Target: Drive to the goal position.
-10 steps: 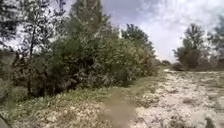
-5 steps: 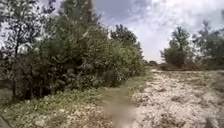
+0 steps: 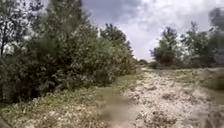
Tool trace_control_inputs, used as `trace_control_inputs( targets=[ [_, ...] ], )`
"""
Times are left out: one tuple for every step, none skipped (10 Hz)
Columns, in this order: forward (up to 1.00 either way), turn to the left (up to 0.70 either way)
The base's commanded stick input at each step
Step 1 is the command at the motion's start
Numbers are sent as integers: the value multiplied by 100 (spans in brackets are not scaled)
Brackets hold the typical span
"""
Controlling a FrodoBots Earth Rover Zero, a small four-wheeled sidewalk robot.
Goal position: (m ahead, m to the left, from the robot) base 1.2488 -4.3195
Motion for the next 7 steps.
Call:
trace_control_inputs(
  targets=[
    [70, 0],
    [70, 0],
    [70, 0],
    [70, 0],
    [70, 0],
    [70, 0],
    [70, 0]
  ],
)
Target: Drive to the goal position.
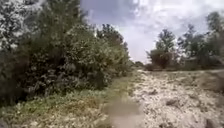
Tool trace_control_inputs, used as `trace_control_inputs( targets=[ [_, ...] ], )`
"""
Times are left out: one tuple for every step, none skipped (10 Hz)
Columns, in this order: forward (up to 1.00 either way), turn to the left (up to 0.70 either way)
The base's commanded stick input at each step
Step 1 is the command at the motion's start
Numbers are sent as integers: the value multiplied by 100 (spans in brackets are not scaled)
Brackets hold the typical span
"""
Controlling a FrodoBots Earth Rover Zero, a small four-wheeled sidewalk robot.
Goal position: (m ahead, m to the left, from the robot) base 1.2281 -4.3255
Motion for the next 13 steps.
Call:
trace_control_inputs(
  targets=[
    [70, 0],
    [70, -24],
    [70, -35],
    [70, -35],
    [70, -35],
    [70, -35],
    [70, -35],
    [70, -35],
    [70, -35],
    [70, -35],
    [70, -35],
    [70, -35],
    [70, -35]
  ],
)
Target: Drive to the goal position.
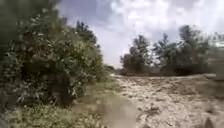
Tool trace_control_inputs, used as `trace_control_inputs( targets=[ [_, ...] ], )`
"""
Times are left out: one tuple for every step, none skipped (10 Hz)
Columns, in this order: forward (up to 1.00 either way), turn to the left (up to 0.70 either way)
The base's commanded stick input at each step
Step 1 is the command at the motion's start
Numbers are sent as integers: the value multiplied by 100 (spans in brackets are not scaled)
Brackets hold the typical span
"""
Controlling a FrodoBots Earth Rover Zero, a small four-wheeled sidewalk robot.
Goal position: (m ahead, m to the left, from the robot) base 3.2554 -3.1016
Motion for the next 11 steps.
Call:
trace_control_inputs(
  targets=[
    [70, -35],
    [70, -35],
    [70, -35],
    [70, -35],
    [70, -17],
    [58, 0],
    [0, 0],
    [0, 0],
    [0, 0],
    [0, 0],
    [0, 0]
  ],
)
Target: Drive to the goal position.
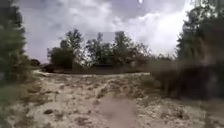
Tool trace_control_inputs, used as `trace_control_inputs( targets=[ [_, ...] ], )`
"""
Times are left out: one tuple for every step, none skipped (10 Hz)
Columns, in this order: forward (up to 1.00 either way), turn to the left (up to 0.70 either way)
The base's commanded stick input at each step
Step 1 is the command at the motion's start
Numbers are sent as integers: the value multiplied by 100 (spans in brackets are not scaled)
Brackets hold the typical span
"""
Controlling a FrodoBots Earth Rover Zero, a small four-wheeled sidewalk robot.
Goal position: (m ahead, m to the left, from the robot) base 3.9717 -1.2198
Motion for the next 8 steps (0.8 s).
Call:
trace_control_inputs(
  targets=[
    [0, 0],
    [62, 0],
    [70, 0],
    [70, 0],
    [70, 0],
    [70, 16],
    [70, 29],
    [70, 35]
  ],
)
